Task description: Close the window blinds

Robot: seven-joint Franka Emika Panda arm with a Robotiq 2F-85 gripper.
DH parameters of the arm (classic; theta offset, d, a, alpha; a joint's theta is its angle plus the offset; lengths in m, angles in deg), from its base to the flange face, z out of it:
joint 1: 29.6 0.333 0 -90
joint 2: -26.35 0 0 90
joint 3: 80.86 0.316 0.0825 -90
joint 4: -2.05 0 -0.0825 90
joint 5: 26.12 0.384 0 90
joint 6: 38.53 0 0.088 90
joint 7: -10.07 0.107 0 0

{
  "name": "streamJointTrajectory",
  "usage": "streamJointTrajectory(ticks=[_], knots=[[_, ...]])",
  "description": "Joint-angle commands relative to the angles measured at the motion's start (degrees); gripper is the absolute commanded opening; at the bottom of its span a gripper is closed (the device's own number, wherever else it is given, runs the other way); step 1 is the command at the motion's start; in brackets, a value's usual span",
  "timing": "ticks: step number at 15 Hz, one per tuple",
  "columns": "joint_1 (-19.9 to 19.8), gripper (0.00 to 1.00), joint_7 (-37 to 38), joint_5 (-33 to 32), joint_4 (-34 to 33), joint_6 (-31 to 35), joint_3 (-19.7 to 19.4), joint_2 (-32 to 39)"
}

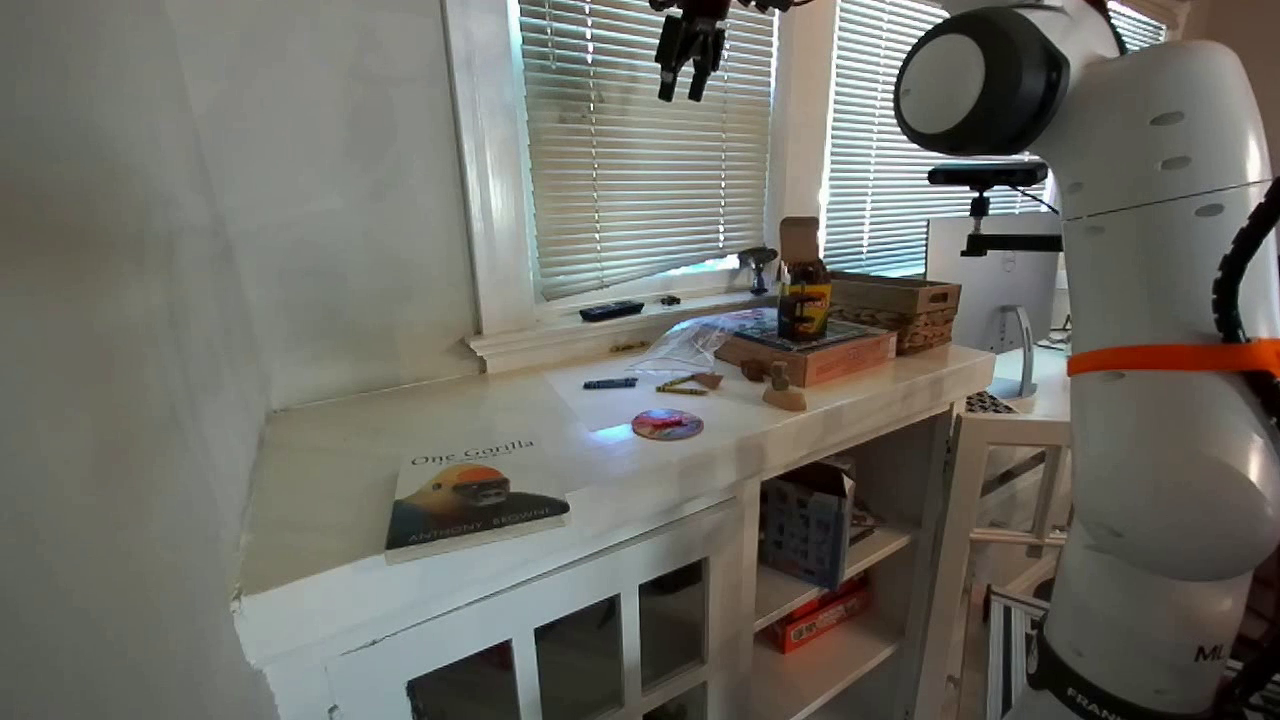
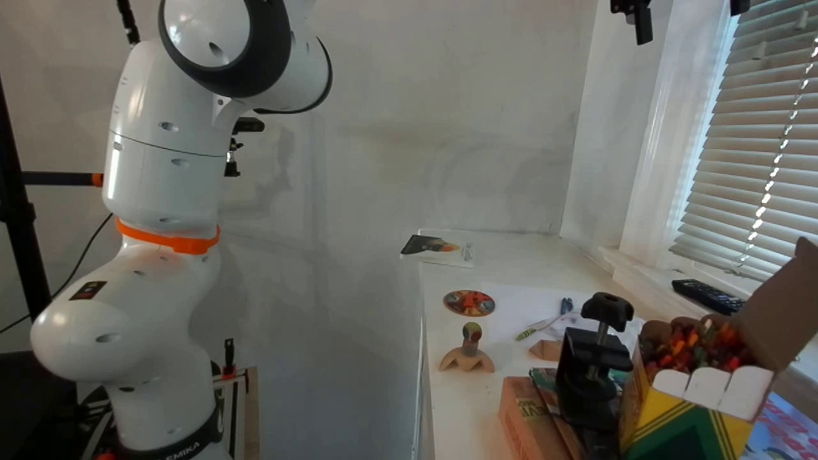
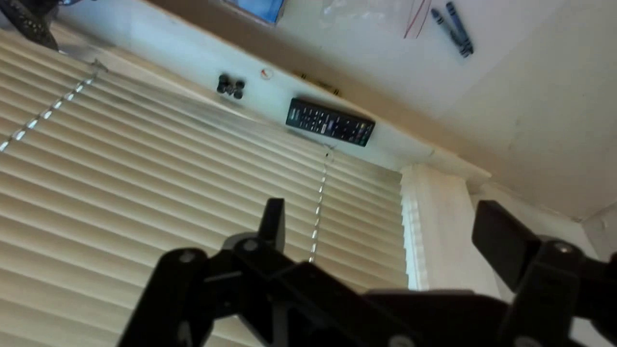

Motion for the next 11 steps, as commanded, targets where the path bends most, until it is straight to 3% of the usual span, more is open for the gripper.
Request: streamJointTrajectory(ticks=[1,4,5,11], knots=[[0.3,1.00,-0.2,0.4,2.7,-5.4,0.4,-2.2],[0.6,1.00,2.1,-0.2,2.7,-7.7,0.2,-2.1],[0.1,1.00,0.5,0.0,0.4,-5.8,0.2,-0.5],[0.1,1.00,1.2,0.0,0.7,-6.4,0.2,-0.5]])
